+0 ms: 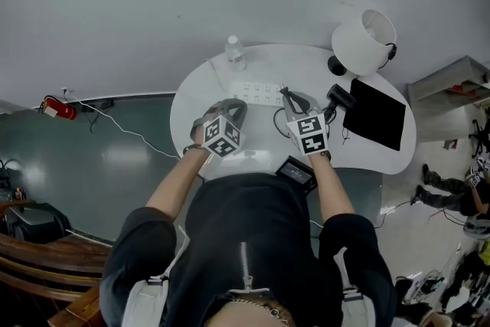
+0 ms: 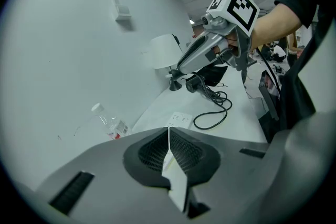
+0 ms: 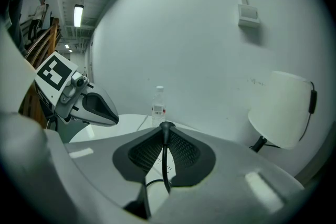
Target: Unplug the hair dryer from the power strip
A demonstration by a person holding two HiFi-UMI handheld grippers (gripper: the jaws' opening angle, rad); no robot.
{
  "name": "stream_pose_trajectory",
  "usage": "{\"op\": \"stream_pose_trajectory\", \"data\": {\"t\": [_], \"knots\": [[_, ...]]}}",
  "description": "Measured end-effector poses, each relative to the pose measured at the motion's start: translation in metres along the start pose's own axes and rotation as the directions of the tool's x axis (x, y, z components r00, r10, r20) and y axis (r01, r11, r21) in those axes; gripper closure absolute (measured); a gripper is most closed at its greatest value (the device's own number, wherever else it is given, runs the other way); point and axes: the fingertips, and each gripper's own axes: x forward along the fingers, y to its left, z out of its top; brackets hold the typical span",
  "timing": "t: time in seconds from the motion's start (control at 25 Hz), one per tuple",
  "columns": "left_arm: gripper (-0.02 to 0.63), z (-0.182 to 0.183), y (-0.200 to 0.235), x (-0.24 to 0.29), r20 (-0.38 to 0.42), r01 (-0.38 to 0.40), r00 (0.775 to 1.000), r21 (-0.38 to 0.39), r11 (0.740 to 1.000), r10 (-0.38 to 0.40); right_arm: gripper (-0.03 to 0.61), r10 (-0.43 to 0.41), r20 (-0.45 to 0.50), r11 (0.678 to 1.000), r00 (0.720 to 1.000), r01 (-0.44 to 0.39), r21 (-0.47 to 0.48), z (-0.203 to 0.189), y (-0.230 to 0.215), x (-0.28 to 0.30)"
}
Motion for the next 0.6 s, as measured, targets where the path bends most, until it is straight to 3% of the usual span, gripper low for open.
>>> {"op": "stream_pose_trajectory", "data": {"t": [0.6], "knots": [[0.598, -0.0076, -0.0083, 0.0069, -0.019, 0.026, 0.999, 0.013, 1.000, -0.026, 0.575, 0.007, 0.006, 1.000, 1.000, -0.007, -0.001, 0.0046, -0.0014, -0.0009]]}}
